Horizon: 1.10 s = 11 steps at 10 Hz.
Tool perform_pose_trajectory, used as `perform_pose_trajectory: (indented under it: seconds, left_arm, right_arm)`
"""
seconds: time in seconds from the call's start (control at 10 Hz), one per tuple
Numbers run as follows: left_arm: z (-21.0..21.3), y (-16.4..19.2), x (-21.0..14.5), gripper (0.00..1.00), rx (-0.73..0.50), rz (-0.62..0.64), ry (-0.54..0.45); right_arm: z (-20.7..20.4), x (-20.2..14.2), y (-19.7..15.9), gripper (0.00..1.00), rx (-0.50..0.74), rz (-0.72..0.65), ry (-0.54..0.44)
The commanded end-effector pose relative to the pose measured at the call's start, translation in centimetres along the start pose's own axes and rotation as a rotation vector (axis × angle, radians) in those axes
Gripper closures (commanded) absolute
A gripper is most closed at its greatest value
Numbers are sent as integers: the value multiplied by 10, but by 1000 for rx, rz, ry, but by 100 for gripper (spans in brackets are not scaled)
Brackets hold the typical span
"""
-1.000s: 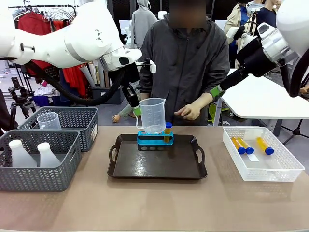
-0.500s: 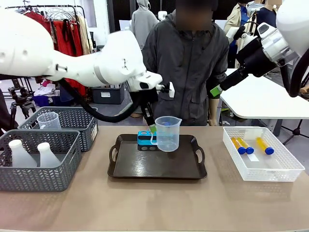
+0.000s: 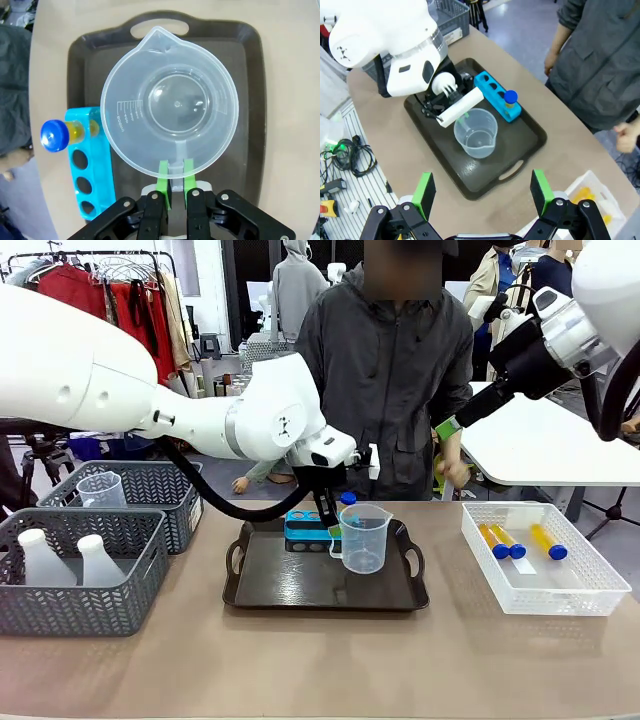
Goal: Prepare the laboratory tools.
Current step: Pick up one Large Measuring Cup and place it on the Handle tray.
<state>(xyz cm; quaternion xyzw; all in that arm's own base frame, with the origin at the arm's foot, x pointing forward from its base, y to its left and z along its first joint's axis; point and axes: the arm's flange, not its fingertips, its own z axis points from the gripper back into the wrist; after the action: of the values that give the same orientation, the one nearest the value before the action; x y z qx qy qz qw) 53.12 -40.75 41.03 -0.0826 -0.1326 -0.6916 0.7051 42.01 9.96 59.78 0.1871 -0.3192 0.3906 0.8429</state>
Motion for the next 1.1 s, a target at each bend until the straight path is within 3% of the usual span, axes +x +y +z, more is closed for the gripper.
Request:
perform_pose_trajectory:
  seconds: [0.0,0.2,0.3,0.8,1.0]
  left_arm:
    - [-8,-7,-8,100,17,-49,6]
    - [-20,-9,-9,100,11,-64,20]
    - [-22,-9,-10,92,6,-61,23]
    - [-13,-8,-12,0,26,-56,9]
    - [0,-11,-12,0,48,-53,-8]
  right_arm:
    - [0,0,0,0,3,9,-2]
    - [0,0,0,0,3,9,-2]
    - [0,0,0,0,3,9,-2]
    - [0,0,0,0,3,9,-2]
    - [0,0,0,0,3,9,-2]
